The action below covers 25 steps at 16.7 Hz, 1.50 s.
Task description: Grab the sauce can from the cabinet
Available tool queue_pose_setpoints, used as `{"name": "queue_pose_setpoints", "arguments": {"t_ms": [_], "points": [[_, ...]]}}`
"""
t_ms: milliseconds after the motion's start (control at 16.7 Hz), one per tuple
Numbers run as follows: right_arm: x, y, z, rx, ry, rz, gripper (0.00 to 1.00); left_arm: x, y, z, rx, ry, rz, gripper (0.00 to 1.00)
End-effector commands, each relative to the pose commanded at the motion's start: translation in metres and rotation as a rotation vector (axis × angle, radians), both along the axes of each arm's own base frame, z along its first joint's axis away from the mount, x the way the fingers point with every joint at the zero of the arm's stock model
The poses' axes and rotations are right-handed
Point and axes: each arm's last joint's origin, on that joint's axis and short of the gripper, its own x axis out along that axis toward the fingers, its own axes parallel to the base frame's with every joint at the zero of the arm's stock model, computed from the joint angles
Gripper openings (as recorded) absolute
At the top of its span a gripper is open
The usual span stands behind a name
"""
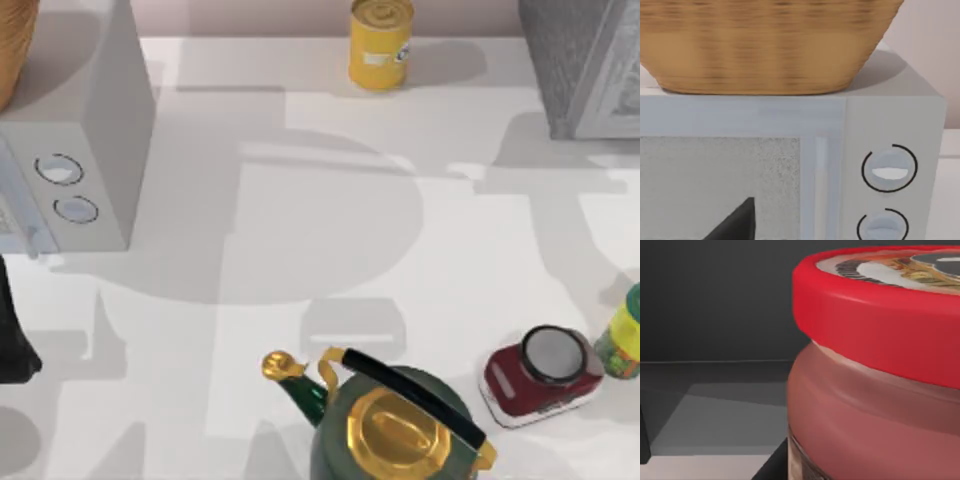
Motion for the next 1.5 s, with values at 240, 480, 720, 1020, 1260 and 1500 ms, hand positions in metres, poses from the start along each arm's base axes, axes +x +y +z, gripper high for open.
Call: {"name": "queue_pose_setpoints", "arguments": {"t_ms": [240,480,720,1020,1260,1500], "points": [[-0.011,-0.025,-0.067,-0.023,0.036,0.001,0.00,0.000,0.000,0.000,0.000,0.000,0.000,1.00],[-0.025,-0.047,-0.162,-0.038,0.080,-0.002,0.00,0.000,0.000,0.000,0.000,0.000,0.000,1.00],[-0.036,-0.063,-0.262,-0.036,0.106,-0.010,0.00,0.000,0.000,0.000,0.000,0.000,0.000,1.00],[-0.042,-0.074,-0.348,-0.024,0.064,-0.010,0.00,0.000,0.000,0.000,0.000,0.000,0.000,1.00],[-0.042,-0.077,-0.370,-0.023,0.022,0.000,0.00,0.000,0.000,0.000,0.000,0.000,0.000,1.00],[-0.042,-0.077,-0.369,-0.021,0.026,0.002,0.00,0.000,0.000,0.000,0.000,0.000,0.000,1.00]]}}
